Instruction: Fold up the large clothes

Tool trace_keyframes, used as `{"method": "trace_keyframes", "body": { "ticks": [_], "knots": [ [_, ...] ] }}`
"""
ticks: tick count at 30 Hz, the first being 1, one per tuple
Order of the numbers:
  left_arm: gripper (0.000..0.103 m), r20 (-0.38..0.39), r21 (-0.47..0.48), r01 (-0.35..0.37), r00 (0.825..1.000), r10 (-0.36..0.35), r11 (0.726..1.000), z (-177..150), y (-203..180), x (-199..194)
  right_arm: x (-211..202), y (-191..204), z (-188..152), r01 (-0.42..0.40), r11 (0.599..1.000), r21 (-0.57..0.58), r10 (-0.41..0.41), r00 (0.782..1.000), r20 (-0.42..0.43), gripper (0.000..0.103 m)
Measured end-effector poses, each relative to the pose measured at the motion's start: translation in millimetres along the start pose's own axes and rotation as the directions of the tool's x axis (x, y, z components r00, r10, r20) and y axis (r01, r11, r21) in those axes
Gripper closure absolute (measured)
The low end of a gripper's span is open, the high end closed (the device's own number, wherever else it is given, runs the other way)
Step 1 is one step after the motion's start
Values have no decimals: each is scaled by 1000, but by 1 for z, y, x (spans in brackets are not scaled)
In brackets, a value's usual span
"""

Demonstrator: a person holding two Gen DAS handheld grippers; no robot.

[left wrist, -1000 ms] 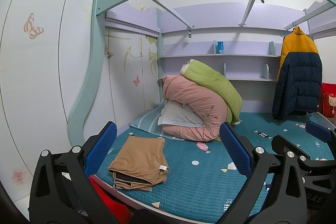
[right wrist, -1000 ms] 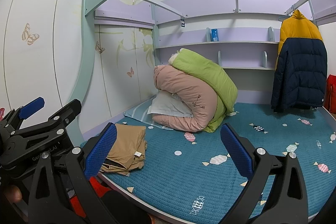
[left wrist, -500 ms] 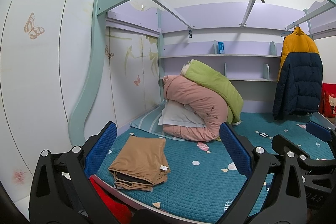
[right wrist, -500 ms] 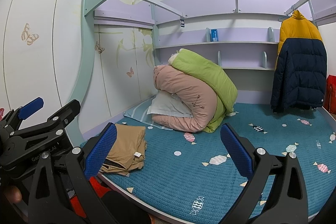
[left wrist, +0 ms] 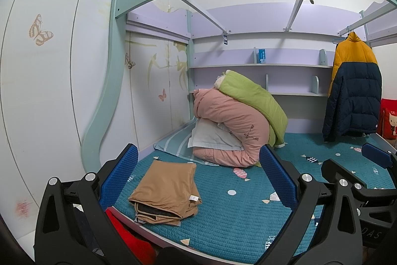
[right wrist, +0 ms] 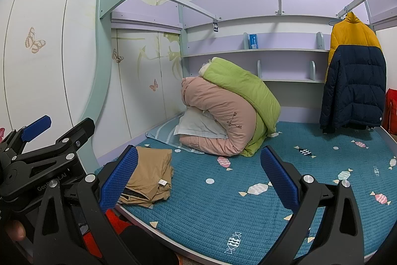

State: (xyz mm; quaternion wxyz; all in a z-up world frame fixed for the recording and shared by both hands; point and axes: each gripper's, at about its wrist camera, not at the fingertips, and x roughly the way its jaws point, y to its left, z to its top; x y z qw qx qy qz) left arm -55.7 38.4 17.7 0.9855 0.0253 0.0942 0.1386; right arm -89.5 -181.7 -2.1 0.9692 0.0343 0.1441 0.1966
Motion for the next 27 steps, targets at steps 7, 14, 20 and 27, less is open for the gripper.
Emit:
{"method": "trace_keyframes", "body": {
  "ticks": [7,14,20,27],
  "knots": [
    [5,0,0,-2,1000,2,1000,0,0,-1,0,0,0,-2,1000,1,2,1000,0,8],
    [5,-1,2,-8,1000,8,1000,-2,1,-2,2,-1,-1,-6,1000,5,6,1000,-5,8],
    [5,-11,7,-26,1000,26,1000,-8,3,-1,7,-2,-5,-11,1000,14,11,1000,-15,8],
    [5,-37,32,-32,999,33,999,-10,-5,16,22,-16,-11,-13,999,38,15,999,-43,8]
  ]
}}
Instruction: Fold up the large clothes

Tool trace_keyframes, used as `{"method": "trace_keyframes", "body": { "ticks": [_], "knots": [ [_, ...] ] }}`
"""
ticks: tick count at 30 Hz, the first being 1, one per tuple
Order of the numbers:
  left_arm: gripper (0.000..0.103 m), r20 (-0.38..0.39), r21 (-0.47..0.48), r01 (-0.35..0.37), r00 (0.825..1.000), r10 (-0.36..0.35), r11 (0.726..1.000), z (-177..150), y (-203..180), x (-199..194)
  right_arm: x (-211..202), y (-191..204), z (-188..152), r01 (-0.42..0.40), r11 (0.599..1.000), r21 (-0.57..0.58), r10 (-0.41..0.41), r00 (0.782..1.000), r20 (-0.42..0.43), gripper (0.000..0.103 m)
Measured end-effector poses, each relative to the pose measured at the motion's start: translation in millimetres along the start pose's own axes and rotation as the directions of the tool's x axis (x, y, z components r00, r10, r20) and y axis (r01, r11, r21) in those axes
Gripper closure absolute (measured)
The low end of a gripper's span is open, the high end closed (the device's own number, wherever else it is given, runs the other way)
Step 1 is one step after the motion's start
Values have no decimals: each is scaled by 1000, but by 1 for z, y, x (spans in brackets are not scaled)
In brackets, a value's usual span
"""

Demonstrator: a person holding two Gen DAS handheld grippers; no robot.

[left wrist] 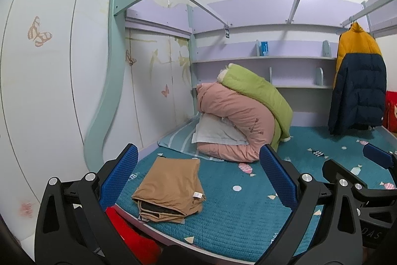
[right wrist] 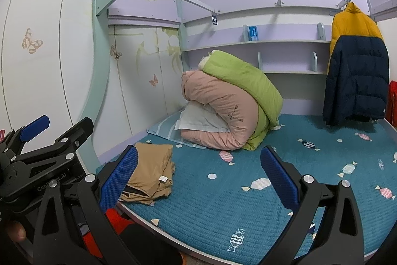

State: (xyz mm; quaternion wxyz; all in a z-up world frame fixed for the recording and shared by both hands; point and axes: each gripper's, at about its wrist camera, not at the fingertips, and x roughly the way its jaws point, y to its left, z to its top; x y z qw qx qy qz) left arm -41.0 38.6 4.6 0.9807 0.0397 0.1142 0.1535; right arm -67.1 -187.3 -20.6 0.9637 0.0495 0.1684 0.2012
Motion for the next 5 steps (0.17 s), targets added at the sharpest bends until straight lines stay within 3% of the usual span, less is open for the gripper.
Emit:
{"method": "trace_keyframes", "body": {
  "ticks": [5],
  "knots": [
    [5,-56,35,21,998,-19,999,-7,-21,26,16,-16,-7,14,1000,22,-13,999,-35,8]
  ]
}}
